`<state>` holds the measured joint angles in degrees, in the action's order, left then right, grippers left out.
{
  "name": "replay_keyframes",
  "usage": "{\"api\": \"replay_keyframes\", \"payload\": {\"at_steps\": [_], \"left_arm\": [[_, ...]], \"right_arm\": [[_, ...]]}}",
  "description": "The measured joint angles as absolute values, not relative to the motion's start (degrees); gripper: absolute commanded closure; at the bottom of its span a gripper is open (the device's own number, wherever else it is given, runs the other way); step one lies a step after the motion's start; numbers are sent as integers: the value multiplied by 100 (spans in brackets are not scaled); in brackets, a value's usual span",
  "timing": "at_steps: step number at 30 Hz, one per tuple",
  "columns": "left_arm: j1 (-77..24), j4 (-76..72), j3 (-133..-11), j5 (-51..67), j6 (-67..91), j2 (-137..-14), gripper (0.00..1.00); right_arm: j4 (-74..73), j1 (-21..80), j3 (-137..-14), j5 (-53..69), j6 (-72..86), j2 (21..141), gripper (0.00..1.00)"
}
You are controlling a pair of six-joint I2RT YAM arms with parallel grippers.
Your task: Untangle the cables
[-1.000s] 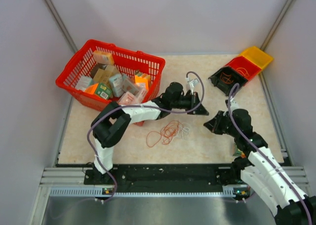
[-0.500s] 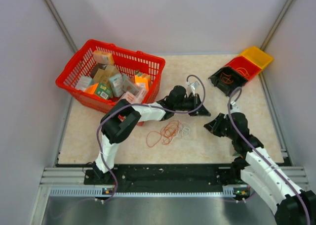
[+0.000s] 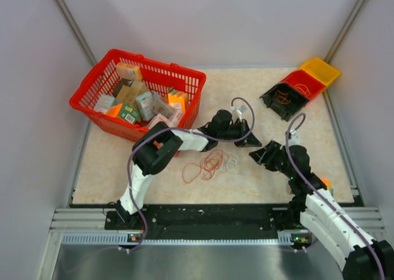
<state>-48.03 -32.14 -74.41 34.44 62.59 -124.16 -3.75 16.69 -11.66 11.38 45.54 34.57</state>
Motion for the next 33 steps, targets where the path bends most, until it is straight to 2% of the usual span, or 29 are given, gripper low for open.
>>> {"api": "replay_keyframes", "payload": {"at_steps": [7,12,13,15,20,23,28,33], "left_arm": [[-4805,-3367,-7470,3516,6445,-12481,100],[-4803,-3376,-7489,3514,6455,-12516,100],[-4803,-3376,-7491,3514,6455,-12521,100],[-4794,-3334,-7516,3520,6436,-12523,100],[-4685,-3159,-7644,3586,6246,-12525,100],[-4541,-3030,-7734,3653,6136,-12549,100],[-4344,-2895,-7859,3693,6031,-12669,100],[-4305,-2821,-7856,3771,6005,-12704,100]], "right_arm": [[130,1669,-1166,1310,4235,4191,32],[259,1671,-1170,1431,4106,4272,28],[231,1671,-1179,1439,4099,4270,24],[-132,1671,-1315,1345,4119,4265,16],[-1660,1671,-2235,711,4257,4268,11],[-2134,1669,-2602,567,4254,4254,2],[-2670,1640,-2740,292,4152,4252,1],[-2895,1236,-3144,222,3787,4866,1]]}}
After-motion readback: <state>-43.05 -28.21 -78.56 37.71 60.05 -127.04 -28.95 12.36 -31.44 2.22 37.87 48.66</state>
